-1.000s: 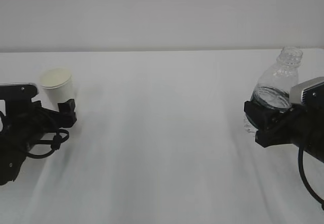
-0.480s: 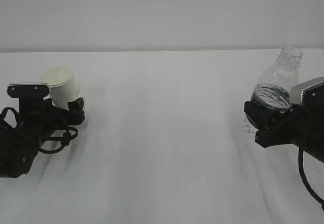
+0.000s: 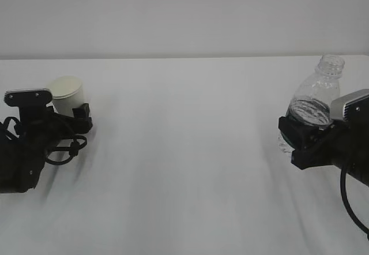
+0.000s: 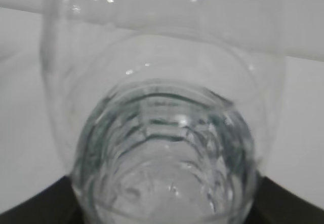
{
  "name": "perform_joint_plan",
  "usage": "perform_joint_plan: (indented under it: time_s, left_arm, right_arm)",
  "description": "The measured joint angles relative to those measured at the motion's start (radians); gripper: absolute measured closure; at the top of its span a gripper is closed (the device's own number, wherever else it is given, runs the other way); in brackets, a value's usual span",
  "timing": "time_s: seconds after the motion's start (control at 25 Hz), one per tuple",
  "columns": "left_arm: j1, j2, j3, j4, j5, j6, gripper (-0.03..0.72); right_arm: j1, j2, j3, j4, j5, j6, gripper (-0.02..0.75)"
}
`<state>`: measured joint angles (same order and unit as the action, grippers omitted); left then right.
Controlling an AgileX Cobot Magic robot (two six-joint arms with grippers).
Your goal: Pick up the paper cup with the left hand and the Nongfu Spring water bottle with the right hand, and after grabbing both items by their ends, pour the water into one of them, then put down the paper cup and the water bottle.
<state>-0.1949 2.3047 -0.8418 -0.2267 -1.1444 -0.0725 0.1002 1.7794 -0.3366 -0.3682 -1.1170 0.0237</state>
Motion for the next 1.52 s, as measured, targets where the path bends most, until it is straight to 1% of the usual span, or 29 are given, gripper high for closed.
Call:
perform_joint_plan:
  time_s: [0.2, 0.44, 0.6, 0.76, 1.0, 1.12, 1.32, 1.4, 1.52]
  left_arm:
    - [0.026, 0.029, -0.014, 0.042, 0.000, 0.000, 0.015]
    - [0.026, 0.029, -0.016, 0.063, 0.000, 0.000, 0.015]
    - [0.026, 0.033, -0.050, 0.078, 0.000, 0.000, 0.018]
    - [0.026, 0.033, -0.080, 0.078, 0.000, 0.000, 0.023]
    - [0.026, 0.034, -0.080, 0.078, 0.000, 0.000, 0.034]
    - [0.026, 0.036, -0.080, 0.074, 0.000, 0.000, 0.062]
    - [0.026, 0.036, -0.080, 0.073, 0.000, 0.000, 0.164]
    - [0.026, 0.036, -0.080, 0.073, 0.000, 0.000, 0.184]
    - [0.026, 0.036, -0.080, 0.073, 0.000, 0.000, 0.191]
  right_arm:
    - [0.000, 0.000, 0.000, 0.002, 0.000, -0.002, 0.325]
    - [0.000, 0.000, 0.000, 0.002, 0.000, -0.002, 0.325]
    - [0.000, 0.000, 0.000, 0.002, 0.000, -0.002, 0.325]
    - [0.000, 0.000, 0.000, 0.002, 0.000, -0.002, 0.325]
    - [0.000, 0.000, 0.000, 0.002, 0.000, -0.002, 0.325]
    - [0.000, 0.000, 0.000, 0.002, 0.000, -0.002, 0.325]
    - [0.000, 0.000, 0.000, 0.002, 0.000, -0.002, 0.325]
    - [0.000, 0.000, 0.000, 0.002, 0.000, -0.002, 0.325]
    - [0.000, 0.000, 0.000, 0.002, 0.000, -0.002, 0.325]
